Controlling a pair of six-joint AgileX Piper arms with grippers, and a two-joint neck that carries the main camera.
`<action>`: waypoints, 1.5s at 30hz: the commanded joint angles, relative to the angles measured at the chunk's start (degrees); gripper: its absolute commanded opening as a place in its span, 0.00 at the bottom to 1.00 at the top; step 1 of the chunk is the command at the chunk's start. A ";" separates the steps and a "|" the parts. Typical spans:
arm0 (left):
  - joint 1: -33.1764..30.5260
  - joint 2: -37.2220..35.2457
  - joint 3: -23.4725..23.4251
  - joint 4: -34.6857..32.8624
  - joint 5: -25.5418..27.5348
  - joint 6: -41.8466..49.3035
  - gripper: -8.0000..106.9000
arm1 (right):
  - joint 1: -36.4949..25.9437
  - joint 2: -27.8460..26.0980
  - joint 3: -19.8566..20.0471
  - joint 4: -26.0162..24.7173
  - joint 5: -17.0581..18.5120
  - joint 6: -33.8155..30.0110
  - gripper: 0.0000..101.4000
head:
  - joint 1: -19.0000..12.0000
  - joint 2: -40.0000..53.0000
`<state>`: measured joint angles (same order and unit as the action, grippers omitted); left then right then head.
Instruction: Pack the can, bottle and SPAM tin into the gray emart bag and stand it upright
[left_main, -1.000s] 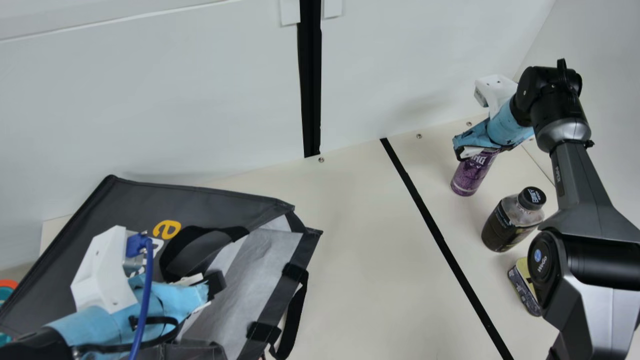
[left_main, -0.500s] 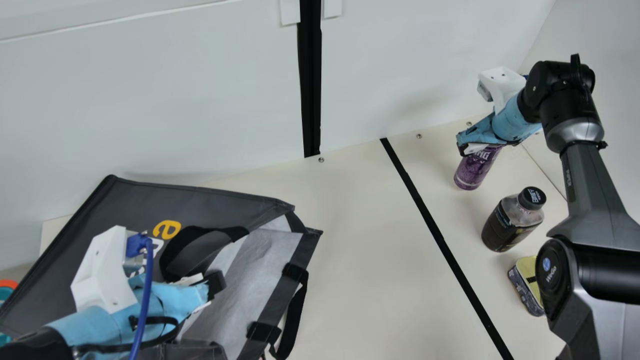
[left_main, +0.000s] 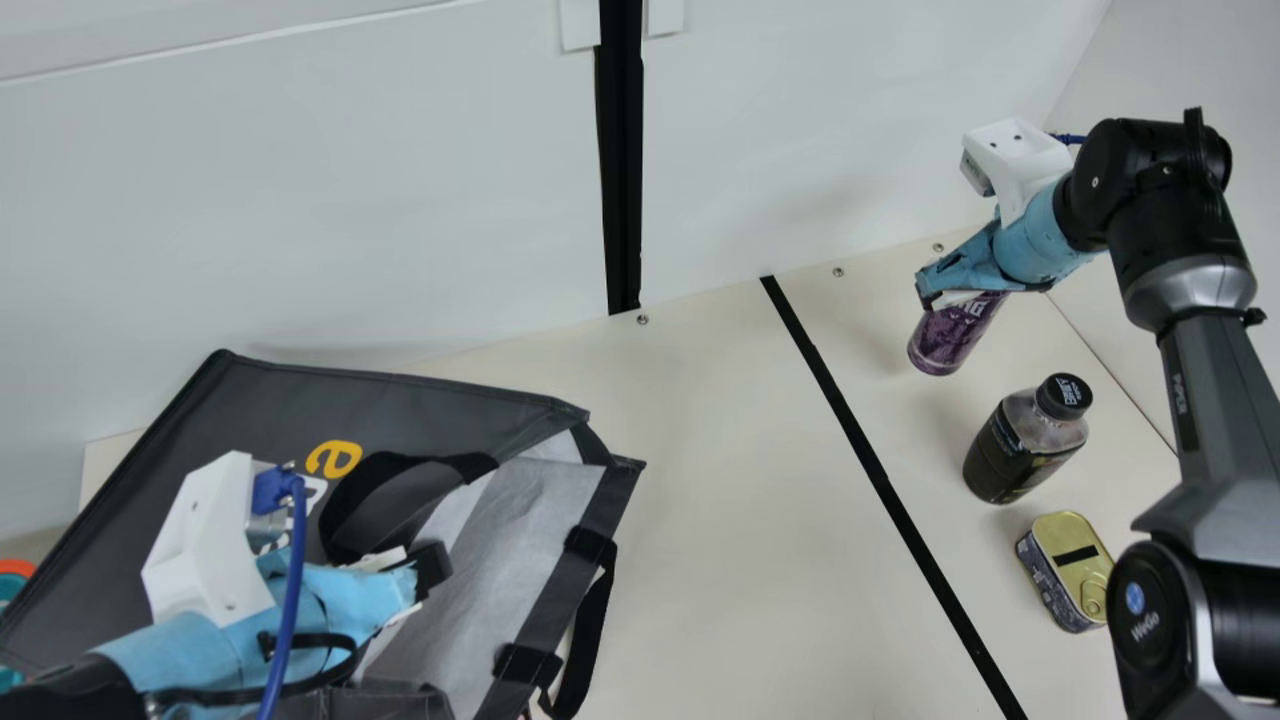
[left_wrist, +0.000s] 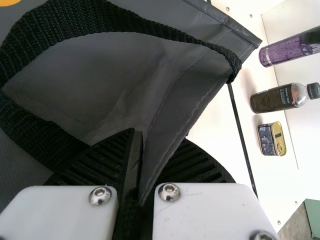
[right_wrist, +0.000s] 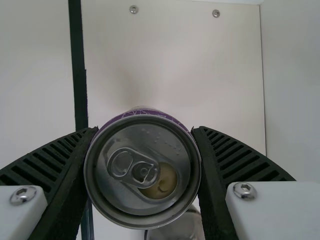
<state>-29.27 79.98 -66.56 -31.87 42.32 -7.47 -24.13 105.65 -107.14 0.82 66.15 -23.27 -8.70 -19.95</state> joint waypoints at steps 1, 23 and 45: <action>0.00 0.00 0.00 0.00 0.00 0.00 0.00 | 0.33 -2.02 1.64 -0.03 -0.14 -0.28 0.00 | -1.30 -0.05; 0.00 0.00 0.00 0.00 0.00 0.00 0.00 | 3.45 -19.72 14.48 2.83 3.46 -5.61 0.00 | -1.30 -0.05; 0.00 0.00 0.00 0.00 0.00 0.00 0.00 | 7.88 -31.60 26.88 7.33 3.75 -11.53 0.00 | -1.30 -0.05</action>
<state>-29.27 79.98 -66.56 -31.87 42.32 -7.47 -16.50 74.40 -80.63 8.15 69.93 -34.69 -8.70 -19.95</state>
